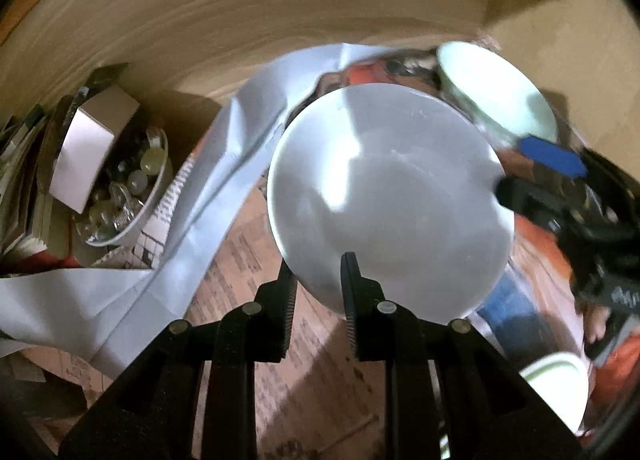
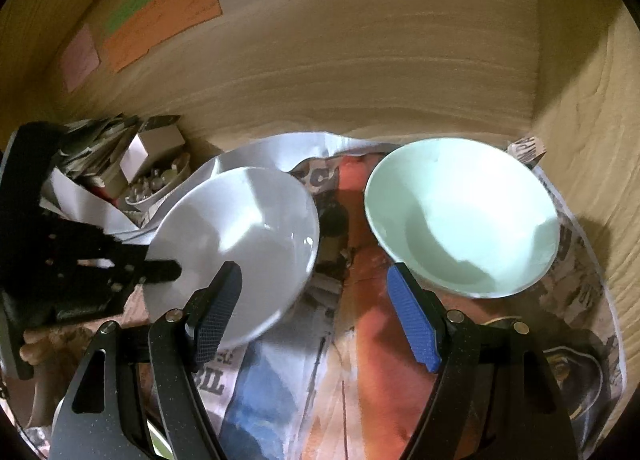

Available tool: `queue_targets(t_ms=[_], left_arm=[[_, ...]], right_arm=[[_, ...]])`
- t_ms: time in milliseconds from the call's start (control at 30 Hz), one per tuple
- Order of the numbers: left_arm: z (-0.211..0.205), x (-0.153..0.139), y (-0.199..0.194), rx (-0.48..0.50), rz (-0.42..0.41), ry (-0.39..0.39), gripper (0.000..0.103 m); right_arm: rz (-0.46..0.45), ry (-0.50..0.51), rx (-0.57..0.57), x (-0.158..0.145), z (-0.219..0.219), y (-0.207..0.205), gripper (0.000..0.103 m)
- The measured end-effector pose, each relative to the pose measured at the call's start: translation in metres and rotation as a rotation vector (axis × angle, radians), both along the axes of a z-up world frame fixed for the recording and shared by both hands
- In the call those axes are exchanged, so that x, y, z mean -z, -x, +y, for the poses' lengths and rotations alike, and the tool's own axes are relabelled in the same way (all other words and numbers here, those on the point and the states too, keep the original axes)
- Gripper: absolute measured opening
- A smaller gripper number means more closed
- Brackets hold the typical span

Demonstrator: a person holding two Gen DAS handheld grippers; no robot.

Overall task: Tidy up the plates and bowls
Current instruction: 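Lift the white spotted bowl with the left gripper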

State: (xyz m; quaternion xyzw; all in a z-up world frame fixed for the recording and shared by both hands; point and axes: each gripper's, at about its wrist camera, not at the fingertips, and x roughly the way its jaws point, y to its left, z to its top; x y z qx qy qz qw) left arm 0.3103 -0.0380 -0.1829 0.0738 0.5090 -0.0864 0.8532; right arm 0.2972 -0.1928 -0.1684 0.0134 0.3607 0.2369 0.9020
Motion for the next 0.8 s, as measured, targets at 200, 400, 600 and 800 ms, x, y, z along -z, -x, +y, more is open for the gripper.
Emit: queue_targets(t_ms=[200, 400, 600, 800], left_arm=[[-0.005, -0.001, 0.016, 0.067, 0.006, -0.017, 0.022], [-0.002, -0.002, 0.019, 0.055, 0.001, -0.005, 0.023], [-0.006, -0.002, 0.020, 0.074, -0.032, -0.053, 0.023], [0.003, -0.005, 0.020, 0.055, -0.015, -0.010, 0.022]], right_arm=[[0.078, 0.004, -0.034, 0.012, 0.004, -0.006, 0.060], [0.140, 0.006, -0.065, 0.022, 0.008, -0.011, 0.031], [0.134, -0.005, -0.083, 0.021, 0.011, -0.005, 0.019], [0.109, 0.007, -0.072, 0.014, 0.015, 0.000, 0.019]])
